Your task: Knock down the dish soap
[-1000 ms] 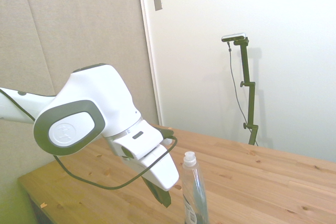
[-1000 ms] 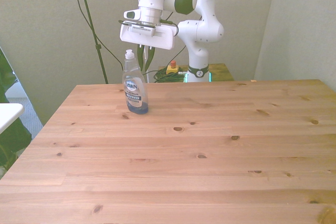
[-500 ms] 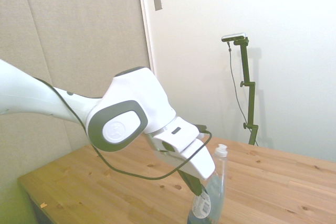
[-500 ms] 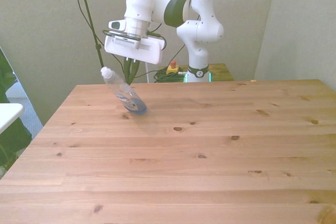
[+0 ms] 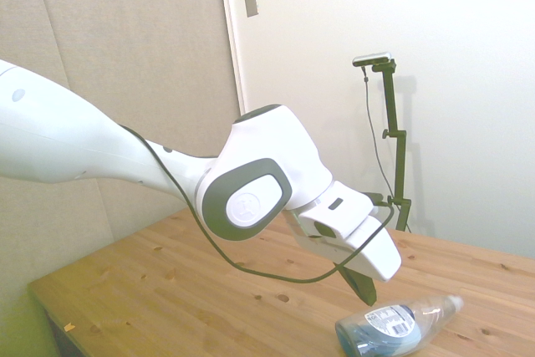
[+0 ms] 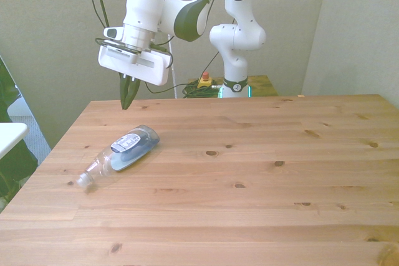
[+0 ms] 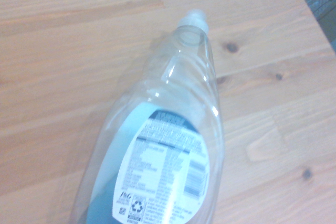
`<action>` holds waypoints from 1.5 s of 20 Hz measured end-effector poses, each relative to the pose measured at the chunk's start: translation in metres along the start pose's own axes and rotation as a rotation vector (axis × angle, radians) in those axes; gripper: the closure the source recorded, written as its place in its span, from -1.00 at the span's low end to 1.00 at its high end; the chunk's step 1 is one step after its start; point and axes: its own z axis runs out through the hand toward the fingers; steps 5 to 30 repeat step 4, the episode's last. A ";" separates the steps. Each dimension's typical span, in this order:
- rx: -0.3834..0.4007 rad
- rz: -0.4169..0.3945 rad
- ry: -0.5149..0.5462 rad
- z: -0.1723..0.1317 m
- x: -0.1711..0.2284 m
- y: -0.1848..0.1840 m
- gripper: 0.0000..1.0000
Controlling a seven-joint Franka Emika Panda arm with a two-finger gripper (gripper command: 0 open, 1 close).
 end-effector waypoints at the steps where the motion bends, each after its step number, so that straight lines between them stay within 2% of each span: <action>1: 0.002 0.008 0.011 0.002 0.007 -0.001 1.00; 4: 0.006 0.033 0.042 0.011 0.028 -0.004 1.00; 30: 0.006 0.033 0.042 0.011 0.028 -0.004 1.00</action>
